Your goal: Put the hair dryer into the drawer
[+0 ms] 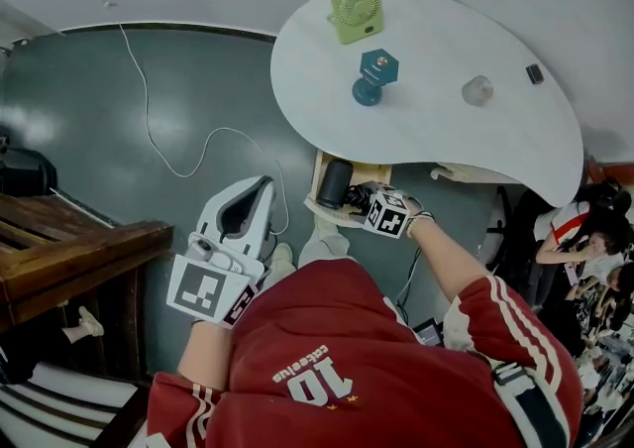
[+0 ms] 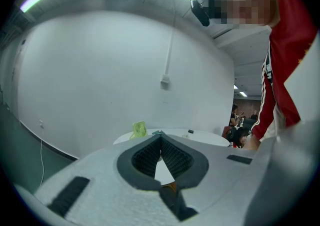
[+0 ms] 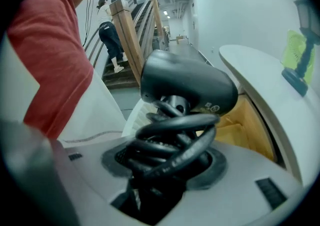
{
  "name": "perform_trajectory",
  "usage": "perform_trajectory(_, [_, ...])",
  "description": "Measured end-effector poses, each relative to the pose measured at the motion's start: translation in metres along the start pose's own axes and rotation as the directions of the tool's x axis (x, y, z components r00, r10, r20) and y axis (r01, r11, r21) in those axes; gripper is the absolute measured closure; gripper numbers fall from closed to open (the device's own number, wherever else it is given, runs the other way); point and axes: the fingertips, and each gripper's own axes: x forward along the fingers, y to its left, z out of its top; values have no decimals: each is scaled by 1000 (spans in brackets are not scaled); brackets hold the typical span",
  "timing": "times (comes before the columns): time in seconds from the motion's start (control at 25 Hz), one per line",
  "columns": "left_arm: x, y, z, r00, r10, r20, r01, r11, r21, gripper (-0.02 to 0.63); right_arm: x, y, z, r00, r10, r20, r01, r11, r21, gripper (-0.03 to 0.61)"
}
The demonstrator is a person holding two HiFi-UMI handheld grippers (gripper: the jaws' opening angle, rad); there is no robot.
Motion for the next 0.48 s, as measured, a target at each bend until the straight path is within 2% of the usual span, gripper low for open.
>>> perform_trajectory(0.24, [-2,7,-2,1000,24,-5,-24,1000,1,614,8,-15,-5,998,-6,-70,5,1000,-20,333])
perform_trajectory(0.48, [-1,11,-4,999,41,-11,-41,999,2,614,23,-30,-17,990,2,-139,4,999,43,333])
